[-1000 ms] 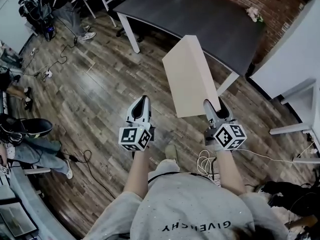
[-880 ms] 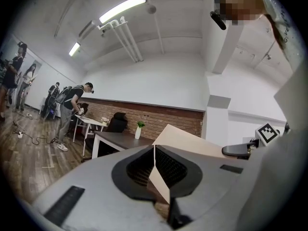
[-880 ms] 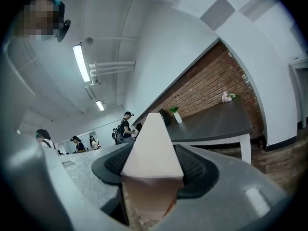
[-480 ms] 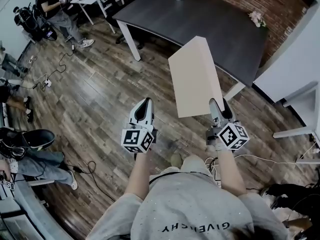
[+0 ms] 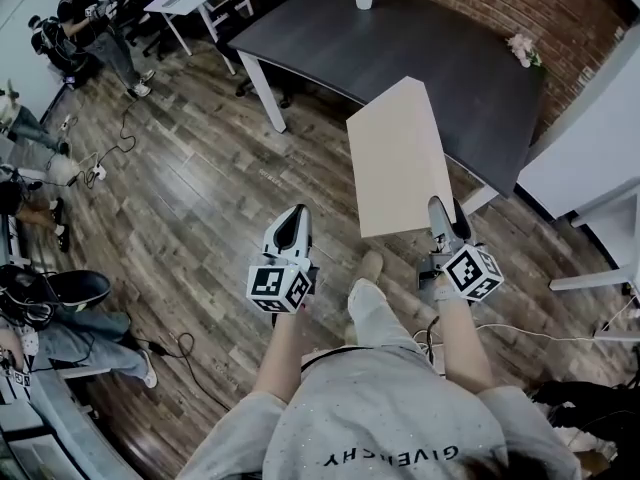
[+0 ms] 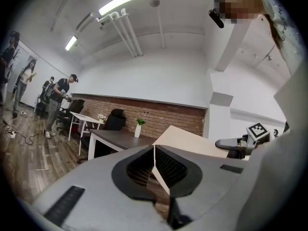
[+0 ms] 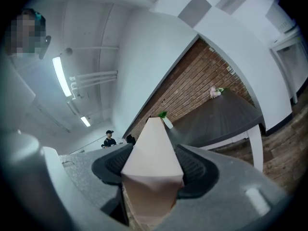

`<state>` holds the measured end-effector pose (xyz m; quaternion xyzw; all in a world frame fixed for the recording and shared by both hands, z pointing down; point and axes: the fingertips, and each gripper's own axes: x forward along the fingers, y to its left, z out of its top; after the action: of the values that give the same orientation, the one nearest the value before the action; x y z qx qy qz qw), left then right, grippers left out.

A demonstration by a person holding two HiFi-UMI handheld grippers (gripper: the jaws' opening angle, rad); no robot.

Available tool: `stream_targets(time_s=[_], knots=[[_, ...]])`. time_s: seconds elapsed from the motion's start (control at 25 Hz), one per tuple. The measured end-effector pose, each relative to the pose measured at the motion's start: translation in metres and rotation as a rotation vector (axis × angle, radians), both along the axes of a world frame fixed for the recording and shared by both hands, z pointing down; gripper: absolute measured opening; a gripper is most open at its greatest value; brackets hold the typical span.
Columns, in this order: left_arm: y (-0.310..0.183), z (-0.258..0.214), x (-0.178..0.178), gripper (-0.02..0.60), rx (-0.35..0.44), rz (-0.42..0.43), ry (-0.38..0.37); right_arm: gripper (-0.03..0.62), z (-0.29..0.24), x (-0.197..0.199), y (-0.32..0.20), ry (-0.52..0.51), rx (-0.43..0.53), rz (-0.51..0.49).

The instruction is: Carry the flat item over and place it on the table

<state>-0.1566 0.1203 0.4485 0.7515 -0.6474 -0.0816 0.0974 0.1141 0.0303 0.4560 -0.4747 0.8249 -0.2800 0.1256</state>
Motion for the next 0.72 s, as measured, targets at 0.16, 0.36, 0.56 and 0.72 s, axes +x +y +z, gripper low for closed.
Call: stream_targets(time_s=[0.16,0.36,0.56,0.72], knots=[[-0.038,-0.003,-0.010,0.006,0.003,0.012,-0.006,0.276,0.000,-0.008,-0.035,-0.054,-0.011,0.020],[-0.092,0.000,-0.010,0.006,-0.009,0.033,-0.002,0.276,-0.002,-0.010,-0.083,-0.103,-0.025,0.037],[-0.143,0.011,-0.003,0.005,-0.043,0.066,0.001,0.276,0.002,-0.013,-0.132,-0.127,-0.053,0.051],[-0.178,0.009,-0.009,0.005,-0.051,0.081,-0.004,0.276,0.003,-0.018,-0.168,-0.141,-0.070,0.075]])
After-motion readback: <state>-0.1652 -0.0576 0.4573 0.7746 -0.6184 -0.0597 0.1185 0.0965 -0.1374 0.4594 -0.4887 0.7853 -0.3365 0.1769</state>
